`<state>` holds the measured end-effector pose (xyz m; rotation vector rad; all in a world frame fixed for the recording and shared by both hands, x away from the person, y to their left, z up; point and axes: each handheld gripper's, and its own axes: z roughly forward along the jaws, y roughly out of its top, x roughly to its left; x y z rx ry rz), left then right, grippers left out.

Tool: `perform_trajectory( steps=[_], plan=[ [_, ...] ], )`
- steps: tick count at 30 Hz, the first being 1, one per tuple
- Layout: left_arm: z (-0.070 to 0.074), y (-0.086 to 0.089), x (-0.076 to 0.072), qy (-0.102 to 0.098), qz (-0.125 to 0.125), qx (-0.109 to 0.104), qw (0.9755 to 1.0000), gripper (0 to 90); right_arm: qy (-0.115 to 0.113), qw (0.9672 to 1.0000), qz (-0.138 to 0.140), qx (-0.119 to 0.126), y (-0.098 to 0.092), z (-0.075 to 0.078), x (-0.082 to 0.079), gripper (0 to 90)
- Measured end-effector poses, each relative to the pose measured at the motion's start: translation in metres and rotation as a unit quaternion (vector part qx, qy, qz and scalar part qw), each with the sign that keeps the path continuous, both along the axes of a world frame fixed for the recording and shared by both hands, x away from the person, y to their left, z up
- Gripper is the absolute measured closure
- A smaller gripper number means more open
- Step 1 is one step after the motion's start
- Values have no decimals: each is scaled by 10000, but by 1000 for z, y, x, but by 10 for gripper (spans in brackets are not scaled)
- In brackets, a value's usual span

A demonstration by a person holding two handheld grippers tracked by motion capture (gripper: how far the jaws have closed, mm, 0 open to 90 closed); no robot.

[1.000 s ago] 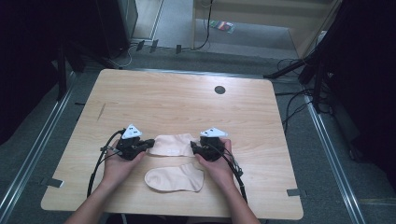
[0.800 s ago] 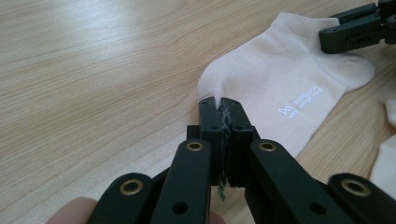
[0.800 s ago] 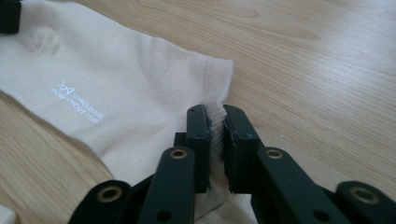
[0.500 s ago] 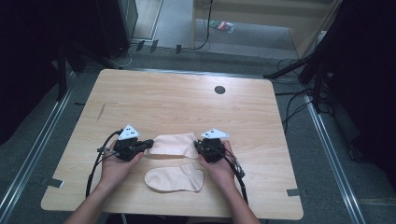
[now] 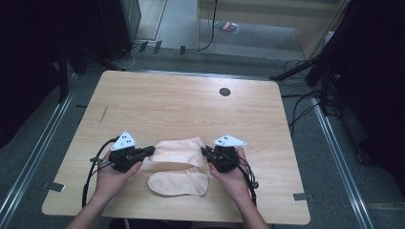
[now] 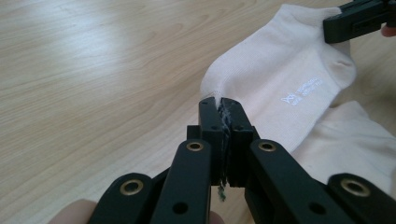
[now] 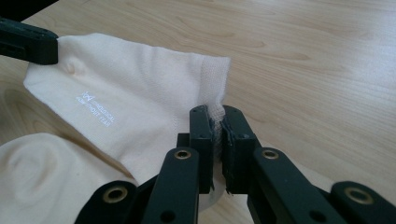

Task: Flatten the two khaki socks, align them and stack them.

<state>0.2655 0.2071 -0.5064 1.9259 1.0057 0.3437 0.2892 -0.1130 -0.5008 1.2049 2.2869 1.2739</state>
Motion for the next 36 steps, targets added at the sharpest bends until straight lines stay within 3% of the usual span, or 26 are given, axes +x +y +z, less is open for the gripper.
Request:
perform_trajectory(
  steps=[8, 14, 21, 30, 36],
  plan=[
    [3, -6, -24, 31, -173, 28, 9998, 900, 123, 9999, 28, -16, -5, 2, -19, 846],
    [1, -10, -43, 56, -265, 245, 9993, 900, 277, 9996, 85, 45, -10, 4, -34, 845],
    [0, -14, -67, 49, -382, 479, 9981, 900, 451, 9988, 194, -50, -11, -3, -50, 845],
    [-6, -15, -75, 72, -378, 756, 9964, 899, 598, 9976, 316, -127, -6, -14, -58, 844],
    [-13, -22, -76, 29, -424, 1069, 9934, 898, 693, 9966, 388, -226, -4, -21, -57, 820]
  ],
)
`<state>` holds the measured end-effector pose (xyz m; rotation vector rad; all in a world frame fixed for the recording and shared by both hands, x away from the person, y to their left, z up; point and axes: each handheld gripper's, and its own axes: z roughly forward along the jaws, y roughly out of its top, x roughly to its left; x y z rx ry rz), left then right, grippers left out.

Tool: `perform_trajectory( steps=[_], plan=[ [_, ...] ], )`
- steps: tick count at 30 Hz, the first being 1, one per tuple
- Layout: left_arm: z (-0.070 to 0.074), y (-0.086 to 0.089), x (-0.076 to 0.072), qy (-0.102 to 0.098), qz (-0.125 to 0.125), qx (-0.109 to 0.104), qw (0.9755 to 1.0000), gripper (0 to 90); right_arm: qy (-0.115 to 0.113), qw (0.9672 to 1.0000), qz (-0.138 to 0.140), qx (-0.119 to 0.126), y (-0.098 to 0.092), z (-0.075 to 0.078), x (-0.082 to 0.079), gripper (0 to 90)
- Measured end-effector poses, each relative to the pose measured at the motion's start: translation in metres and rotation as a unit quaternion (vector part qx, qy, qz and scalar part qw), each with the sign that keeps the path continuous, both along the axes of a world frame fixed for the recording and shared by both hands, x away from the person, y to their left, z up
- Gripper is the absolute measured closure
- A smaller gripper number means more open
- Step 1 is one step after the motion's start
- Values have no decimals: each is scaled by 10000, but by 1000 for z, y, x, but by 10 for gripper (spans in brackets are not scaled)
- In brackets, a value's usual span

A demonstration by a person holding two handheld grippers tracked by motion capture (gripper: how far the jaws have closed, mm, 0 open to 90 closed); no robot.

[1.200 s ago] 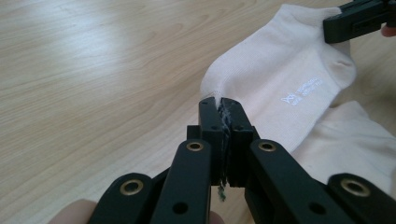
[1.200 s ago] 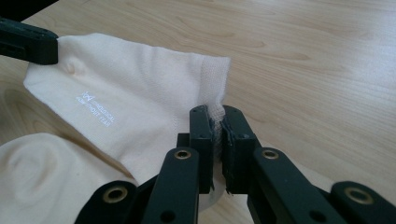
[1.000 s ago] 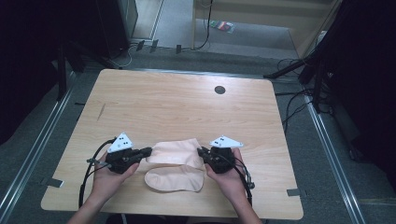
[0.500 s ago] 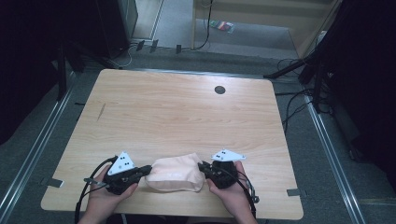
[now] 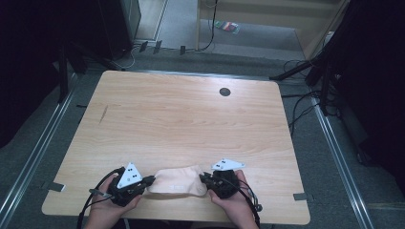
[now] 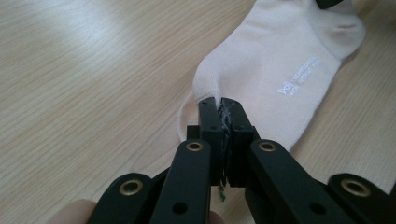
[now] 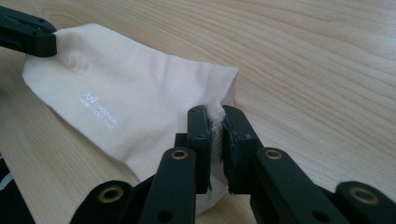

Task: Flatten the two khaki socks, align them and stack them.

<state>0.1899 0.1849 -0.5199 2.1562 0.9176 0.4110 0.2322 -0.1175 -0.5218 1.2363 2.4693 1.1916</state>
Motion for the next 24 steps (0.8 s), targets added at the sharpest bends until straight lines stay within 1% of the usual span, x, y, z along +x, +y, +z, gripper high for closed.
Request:
perform_trajectory(
  steps=[1, 2, 3, 4, 5, 6, 9, 10, 11, 12, 13, 14, 15, 16, 18, 20, 21, 22, 23, 24],
  plan=[
    [0, 0, 0, 0, 0, 0, 10000, 897, -8, 10000, -3, 19, -1, -1, 1, 776],
    [-2, -1, 0, 1, -11, 27, 10000, 897, -8, 10000, -3, 19, -1, -1, 1, 776],
    [-3, -2, 1, 6, -27, 48, 10000, 890, -24, 9999, -29, 97, -2, -3, 3, 621],
    [-5, -3, 1, -10, -24, 66, 10000, 890, -24, 9999, -29, 97, -2, -3, 3, 621],
    [-8, -4, 1, -25, -40, 89, 9999, 881, -26, 9999, -64, 116, -2, -3, 3, 597],
    [-9, -4, 1, -34, -65, 93, 9999, 827, -32, 9997, -103, 201, -5, -3, 1, 581],
    [-11, -5, 0, -62, -87, -14, 9999, 775, -15, 9996, -142, 258, -8, -2, -1, 590],
    [-10, -5, 0, -104, -72, -58, 9999, 739, -25, 9995, -167, 259, -9, -2, -3, 591],
    [-9, -5, -1, -167, -39, -98, 9998, 673, -23, 9994, -215, 270, -11, -4, -4, 588],
    [-9, -5, -1, -195, -14, -150, 9997, 673, -23, 9994, -215, 270, -11, -4, -4, 588],
    [-8, -4, -2, -256, 5, -177, 9995, 652, -27, 9994, -222, 263, -11, -4, -4, 586],
    [-7, -3, -2, -306, 28, -194, 9993, 608, -23, 9994, -269, 226, -11, -5, -5, 596],
    [-7, -1, -3, -352, 87, -242, 9990, 600, -31, 9994, -281, 213, -11, -5, -5, 613],
    [-7, -1, -3, -352, 87, -242, 9990, 595, -31, 9994, -281, 213, -11, -5, -5, 613],
    [-7, 3, -3, -356, 109, -366, 9986, 594, -94, 9993, -281, 217, -11, -5, -4, 623],
    [-8, 8, -2, -309, 159, -500, 9981, 605, -106, 9991, -328, 233, -12, -4, -5, 642],
    [-9, 11, -1, -276, 176, -543, 9980, 668, -146, 9990, -349, 239, -13, -4, -5, 669],
    [-9, 13, 0, -220, 208, -618, 9976, 668, -146, 9990, -349, 239, -13, -4, -5, 669],
    [-10, 16, 1, -176, 208, -673, 9974, 721, -176, 9989, -368, 213, -14, -4, -5, 694],
    [-10, 19, 2, -142, 223, -746, 9969, 742, -189, 9989, -382, 208, -14, -4, -5, 697]
  ],
)
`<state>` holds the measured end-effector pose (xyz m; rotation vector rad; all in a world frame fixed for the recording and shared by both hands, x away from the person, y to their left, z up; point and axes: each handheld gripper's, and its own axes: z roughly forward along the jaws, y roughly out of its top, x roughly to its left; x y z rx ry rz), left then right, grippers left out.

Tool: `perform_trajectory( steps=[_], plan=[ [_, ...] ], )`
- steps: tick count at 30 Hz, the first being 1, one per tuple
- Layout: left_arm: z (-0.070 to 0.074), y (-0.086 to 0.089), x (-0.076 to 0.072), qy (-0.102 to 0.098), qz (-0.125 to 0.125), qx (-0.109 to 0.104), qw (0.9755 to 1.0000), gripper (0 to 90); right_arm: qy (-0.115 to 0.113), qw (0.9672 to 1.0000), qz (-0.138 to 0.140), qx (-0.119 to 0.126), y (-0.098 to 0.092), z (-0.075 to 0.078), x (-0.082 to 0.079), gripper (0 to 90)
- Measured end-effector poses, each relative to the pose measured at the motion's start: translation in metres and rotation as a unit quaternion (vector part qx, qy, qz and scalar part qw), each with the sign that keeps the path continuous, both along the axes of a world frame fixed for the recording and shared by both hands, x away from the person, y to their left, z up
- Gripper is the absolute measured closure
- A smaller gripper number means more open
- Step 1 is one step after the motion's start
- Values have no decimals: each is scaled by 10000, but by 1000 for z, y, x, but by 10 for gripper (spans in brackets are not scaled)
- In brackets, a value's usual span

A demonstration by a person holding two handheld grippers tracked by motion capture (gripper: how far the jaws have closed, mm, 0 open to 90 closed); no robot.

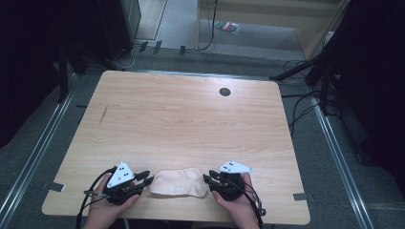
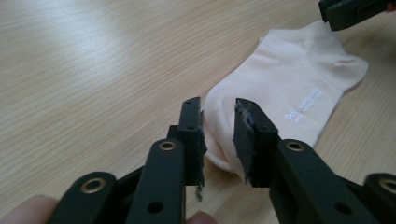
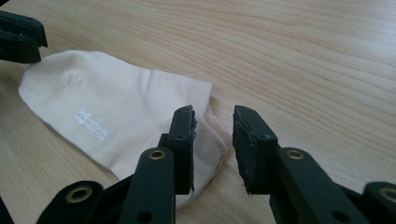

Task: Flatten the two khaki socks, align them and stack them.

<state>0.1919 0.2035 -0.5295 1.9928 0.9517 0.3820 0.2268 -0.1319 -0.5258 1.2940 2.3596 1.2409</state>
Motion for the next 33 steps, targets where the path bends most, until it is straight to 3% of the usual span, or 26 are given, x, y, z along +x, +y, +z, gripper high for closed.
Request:
perform_trajectory(
  steps=[4, 8, 11, 14, 20, 25, 33],
  plan=[
    [1, 6, 1, 122, 57, -338, 9993, 779, -9, 10000, -53, 51, -1, 1, -1, 712],
    [0, 8, 2, 181, 109, -448, 9988, 790, -27, 9999, -88, 132, -2, 1, 0, 738],
    [-1, 12, 3, 157, 201, -511, 9984, 780, -88, 9997, -113, 177, -5, 2, 1, 713],
    [-3, 21, 6, 146, 283, -768, 9965, 749, -207, 9993, -192, 254, -8, 2, 1, 651],
    [-8, 35, 11, -69, 610, -1095, 9921, 513, -583, 9970, -387, 335, -15, -2, 6, 455],
    [-9, 49, 15, -311, 910, -1318, 9866, 390, -889, 9936, -562, 412, -24, -3, 10, 328],
    [-10, 63, 21, -276, 1317, -1073, 9851, 180, -839, 9915, -775, 625, -43, -3, 19, 181]
  ],
)
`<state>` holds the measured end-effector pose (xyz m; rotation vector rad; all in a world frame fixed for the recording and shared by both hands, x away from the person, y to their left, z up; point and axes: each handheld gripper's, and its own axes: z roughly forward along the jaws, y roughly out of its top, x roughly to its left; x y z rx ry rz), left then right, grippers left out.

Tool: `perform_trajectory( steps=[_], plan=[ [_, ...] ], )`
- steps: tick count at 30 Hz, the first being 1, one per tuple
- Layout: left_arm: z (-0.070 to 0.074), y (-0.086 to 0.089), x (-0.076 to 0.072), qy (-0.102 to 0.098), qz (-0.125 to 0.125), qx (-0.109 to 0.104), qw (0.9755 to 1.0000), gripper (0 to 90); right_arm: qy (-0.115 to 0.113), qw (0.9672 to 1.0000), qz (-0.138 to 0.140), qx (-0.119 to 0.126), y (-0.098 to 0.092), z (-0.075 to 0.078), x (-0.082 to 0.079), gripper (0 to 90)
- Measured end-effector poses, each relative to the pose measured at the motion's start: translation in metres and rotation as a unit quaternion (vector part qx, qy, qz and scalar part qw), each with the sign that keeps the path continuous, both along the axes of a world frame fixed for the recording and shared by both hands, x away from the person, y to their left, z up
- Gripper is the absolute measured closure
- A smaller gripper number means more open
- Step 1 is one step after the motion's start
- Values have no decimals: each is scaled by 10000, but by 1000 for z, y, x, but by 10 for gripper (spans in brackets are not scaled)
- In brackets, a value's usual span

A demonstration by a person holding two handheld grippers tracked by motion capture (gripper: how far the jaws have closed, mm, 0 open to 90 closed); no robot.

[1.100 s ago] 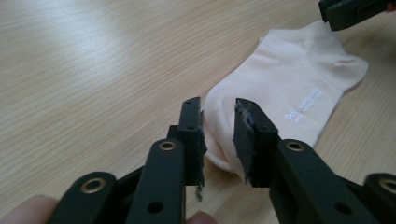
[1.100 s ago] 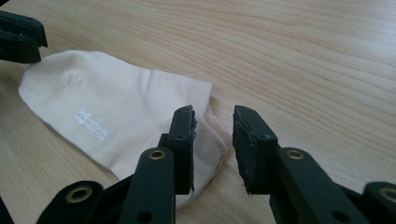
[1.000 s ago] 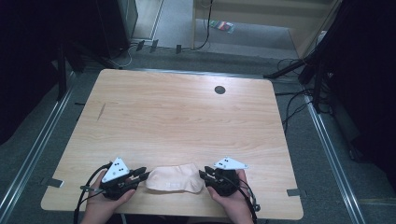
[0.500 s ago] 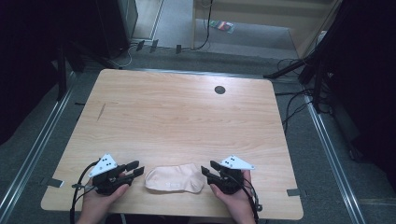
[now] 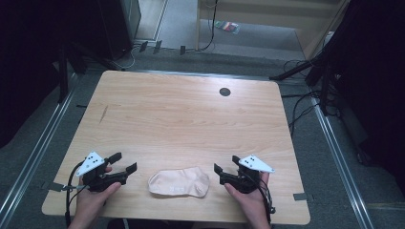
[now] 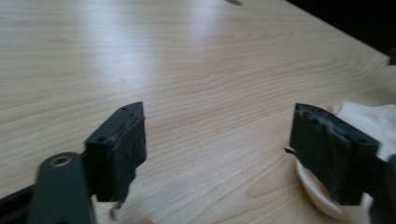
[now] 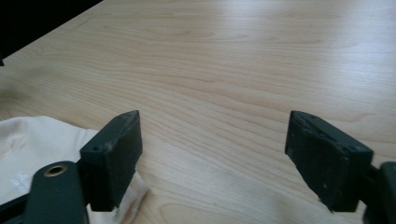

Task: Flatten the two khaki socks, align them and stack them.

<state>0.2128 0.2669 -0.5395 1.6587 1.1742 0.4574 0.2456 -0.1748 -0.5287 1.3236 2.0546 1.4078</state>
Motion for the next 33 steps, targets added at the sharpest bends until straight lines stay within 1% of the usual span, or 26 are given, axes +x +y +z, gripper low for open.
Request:
perform_trajectory(
  steps=[1, 2, 3, 5, 7, 8, 10, 12, 13, 14, 15, 16, 17, 18, 19, 22, 24, 26, 27, 29, 30, 31, 32, 33],
  plan=[
    [0, 2, 1, 40, 35, 56, 10000, 157, -19, 10000, -7, -43, -2, 0, 1, 157],
    [0, 7, 2, 80, 126, 45, 9999, 136, -44, 9999, -55, -118, -6, 0, 2, 155],
    [0, 7, 2, 80, 126, 45, 9999, 135, -44, 9999, -55, -118, -6, 0, 2, 155],
    [0, 12, 3, 108, 206, 23, 9997, 129, -45, 9998, -125, -151, -11, -1, 4, 155],
    [-1, 17, 4, 101, 265, 102, 9995, 110, -34, 9995, -230, -200, -16, -2, 5, 154],
    [-2, 21, 4, 132, 312, 216, 9992, 107, -42, 9994, -282, -196, -21, -2, 7, 151],
    [-2, 24, 4, 160, 341, 214, 9991, 106, -55, 9992, -333, -225, -23, -1, 7, 149],
    [-3, 29, 5, 179, 395, 188, 9989, 105, -96, 9984, -422, -350, -27, -1, 8, 147],
    [-3, 32, 6, 208, 407, 148, 9988, 101, -103, 9982, -455, -368, -30, -1, 9, 145],
    [-3, 34, 6, 220, 430, 112, 9988, 101, -107, 9980, -508, -369, -34, -1, 10, 145],
    [-4, 36, 6, 218, 447, 123, 9987, 101, -98, 9979, -536, -352, -37, -2, 10, 145],
    [-5, 41, 7, 220, 496, 110, 9985, 101, -90, 9974, -653, -306, -45, -2, 12, 145],
    [-5, 41, 7, 220, 496, 110, 9985, 100, -90, 9974, -653, -306, -45, -2, 12, 145],
    [-5, 42, 7, 227, 519, 139, 9983, 100, -116, 9965, -769, -291, -55, -2, 13, 145],
    [-5, 45, 8, 213, 548, 215, 9980, 100, -116, 9965, -769, -291, -55, -2, 13, 145],
    [-6, 49, 8, 153, 682, 392, 9968, 100, -174, 9945, -954, -390, -72, -2, 15, 147],
    [-7, 52, 8, 103, 742, 631, 9952, 100, -185, 9937, -1028, -400, -83, -3, 15, 147],
    [-8, 56, 9, 86, 811, 782, 9936, 100, -187, 9925, -1138, -394, -95, -5, 14, 148],
    [-8, 58, 9, 97, 842, 799, 9932, 100, -170, 9918, -1206, -384, -102, -6, 13, 148],
    [-9, 62, 10, 98, 923, 754, 9928, 100, -150, 9906, -1307, -360, -111, -7, 12, 150],
    [-9, 65, 10, 112, 952, 742, 9926, 99, -124, 9896, -1391, -353, -120, -8, 9, 150],
    [-9, 68, 10, 108, 990, 734, 9923, 99, -124, 9896, -1391, -353, -120, -8, 9, 150],
    [-9, 70, 9, 126, 1013, 734, 9921, 100, -124, 9888, -1440, -360, -126, -9, 7, 150],
    [-9, 73, 10, 132, 1039, 742, 9917, 100, -124, 9888, -1440, -360, -126, -9, 7, 150]
  ],
)
